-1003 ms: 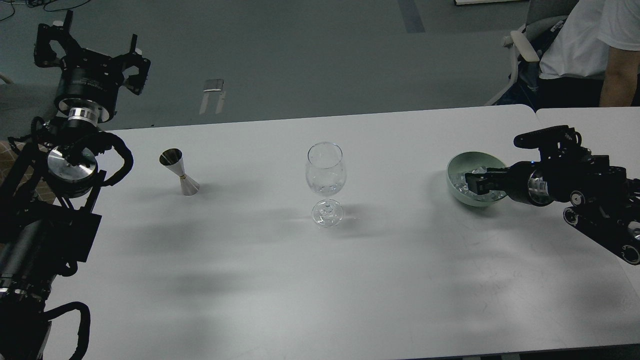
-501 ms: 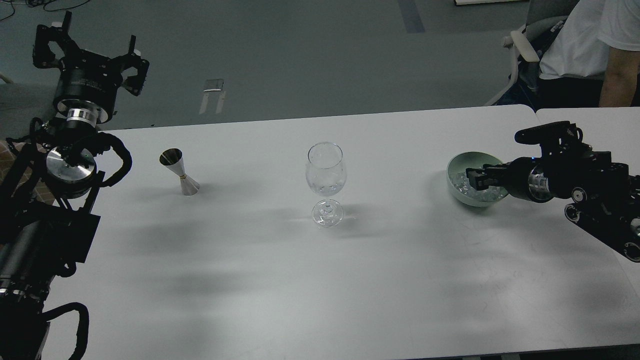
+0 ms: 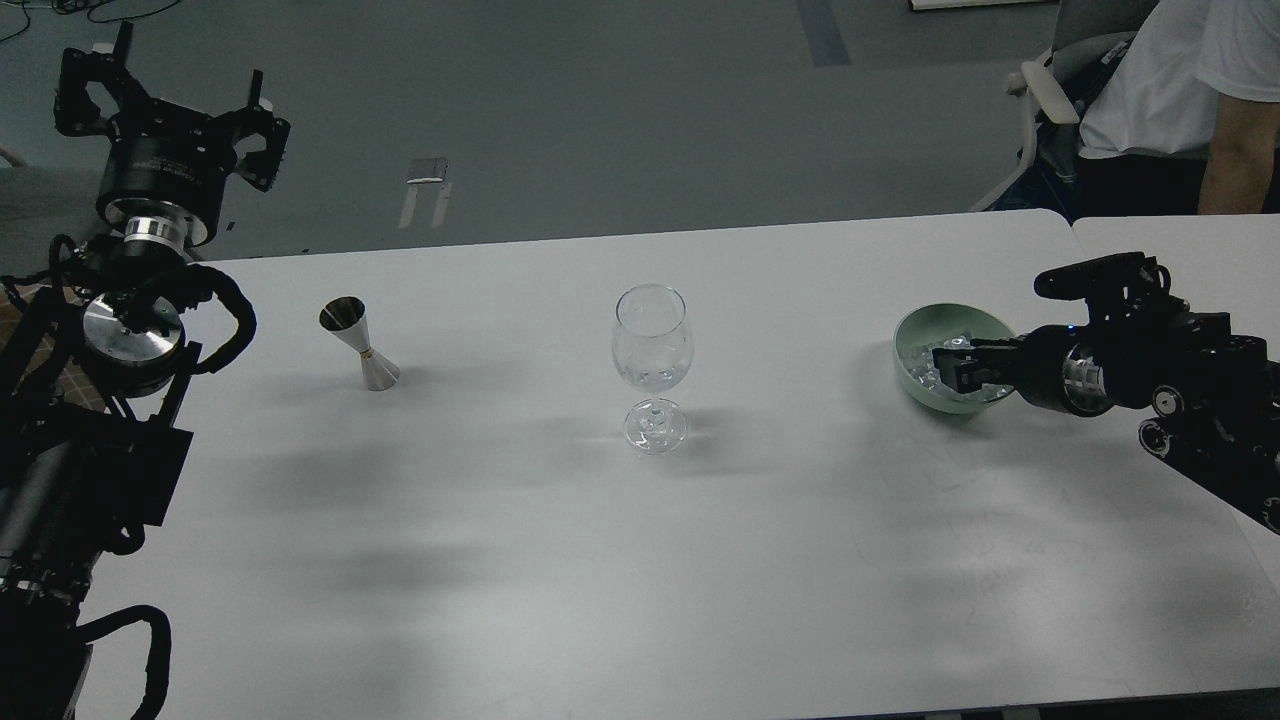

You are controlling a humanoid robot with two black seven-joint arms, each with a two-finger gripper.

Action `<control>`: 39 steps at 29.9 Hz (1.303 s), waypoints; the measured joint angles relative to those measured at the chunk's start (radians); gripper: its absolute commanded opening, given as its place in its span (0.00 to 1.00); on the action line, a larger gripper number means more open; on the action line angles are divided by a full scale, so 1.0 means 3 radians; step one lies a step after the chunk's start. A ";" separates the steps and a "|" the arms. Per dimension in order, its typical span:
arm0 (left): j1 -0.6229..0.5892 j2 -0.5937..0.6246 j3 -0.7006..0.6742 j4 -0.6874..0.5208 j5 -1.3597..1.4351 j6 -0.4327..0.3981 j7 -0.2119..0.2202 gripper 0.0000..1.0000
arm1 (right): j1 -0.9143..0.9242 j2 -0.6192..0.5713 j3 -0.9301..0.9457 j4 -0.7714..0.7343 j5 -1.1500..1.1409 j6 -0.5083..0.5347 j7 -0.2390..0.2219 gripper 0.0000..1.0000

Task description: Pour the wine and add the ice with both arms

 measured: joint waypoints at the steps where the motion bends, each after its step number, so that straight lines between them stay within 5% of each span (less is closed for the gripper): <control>1: 0.0000 -0.0001 0.0000 0.0000 0.0000 0.0000 0.0000 0.98 | -0.0002 0.0000 0.0000 0.0001 0.0000 0.0000 0.0000 0.48; 5: 0.0000 -0.0001 0.0000 0.0000 0.0000 0.0000 0.0000 0.98 | -0.0005 0.0000 0.0000 0.0009 0.0000 0.0000 0.0000 0.41; 10: 0.0000 0.0000 -0.0005 0.0000 -0.0001 0.0000 0.0000 0.98 | -0.0005 -0.0001 0.0003 0.0011 0.0000 0.0004 0.0000 0.17; 23: 0.0001 0.0009 -0.0005 0.0000 -0.0005 0.0000 0.0000 0.98 | -0.0030 -0.0028 0.0023 0.0033 0.0012 0.0003 0.0000 0.17; 39: -0.0013 0.0019 0.0000 0.0000 -0.0005 0.0004 0.0000 0.98 | -0.0015 -0.0513 0.0633 0.1010 0.0254 0.0006 -0.0003 0.18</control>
